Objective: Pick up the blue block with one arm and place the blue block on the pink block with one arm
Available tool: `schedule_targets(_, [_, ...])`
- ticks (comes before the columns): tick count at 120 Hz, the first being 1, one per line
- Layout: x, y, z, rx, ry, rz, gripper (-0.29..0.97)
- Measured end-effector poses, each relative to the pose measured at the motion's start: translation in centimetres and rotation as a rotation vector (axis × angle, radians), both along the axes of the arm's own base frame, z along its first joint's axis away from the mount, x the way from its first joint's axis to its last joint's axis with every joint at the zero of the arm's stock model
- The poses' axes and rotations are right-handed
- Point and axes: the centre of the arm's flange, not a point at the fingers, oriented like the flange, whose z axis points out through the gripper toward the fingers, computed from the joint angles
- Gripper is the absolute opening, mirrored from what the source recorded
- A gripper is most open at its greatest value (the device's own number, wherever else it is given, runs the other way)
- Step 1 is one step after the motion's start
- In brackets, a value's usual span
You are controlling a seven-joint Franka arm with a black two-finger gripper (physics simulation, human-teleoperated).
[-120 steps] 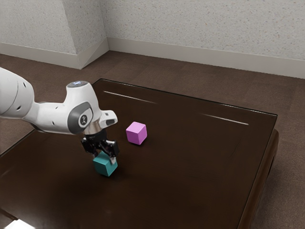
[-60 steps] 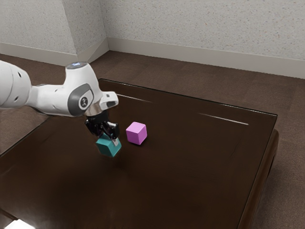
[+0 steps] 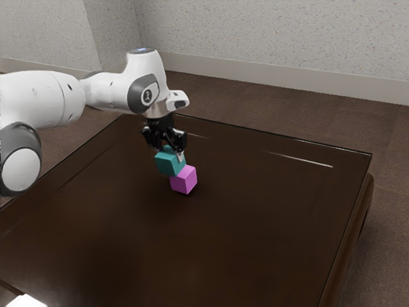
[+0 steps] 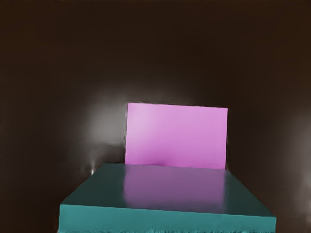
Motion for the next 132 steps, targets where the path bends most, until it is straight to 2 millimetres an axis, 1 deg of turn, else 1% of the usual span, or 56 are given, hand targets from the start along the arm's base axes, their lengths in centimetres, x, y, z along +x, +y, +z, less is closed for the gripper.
schedule_targets(15, [1.1,-1.8,0.3,0.012,-0.006,-0.008,0.28])
schedule_targets(27, [1.2,-2.8,-0.1,0.025,0.004,-0.016,0.28])
schedule_targets(50, [1.2,-2.5,-0.3,0.051,0.015,-0.009,0.29])
schedule_targets(66, [1.7,-2.3,-0.4,0.054,0.010,-0.001,0.31])
schedule_targets(88, [1.9,-2.6,-0.3,0.047,0.006,-0.004,0.49])
schedule_targets(102, [1.8,-2.5,-0.3,0.046,0.008,-0.007,0.56])
schedule_targets(108, [1.8,-2.5,0.0,0.046,0.006,-0.008,0.58])
schedule_targets(113, [1.5,-2.5,1.6,0.046,-0.011,-0.010,0.59])
schedule_targets(118, [0.2,-2.5,5.4,0.043,-0.039,-0.011,0.60])
schedule_targets(122, [-1.9,-2.4,9.2,0.042,-0.062,-0.013,0.61])
schedule_targets(125, [-4.3,-2.3,12.4,0.042,-0.079,-0.012,0.61])
schedule_targets(132, [-9.5,-1.5,18.6,0.042,-0.116,-0.001,0.62])
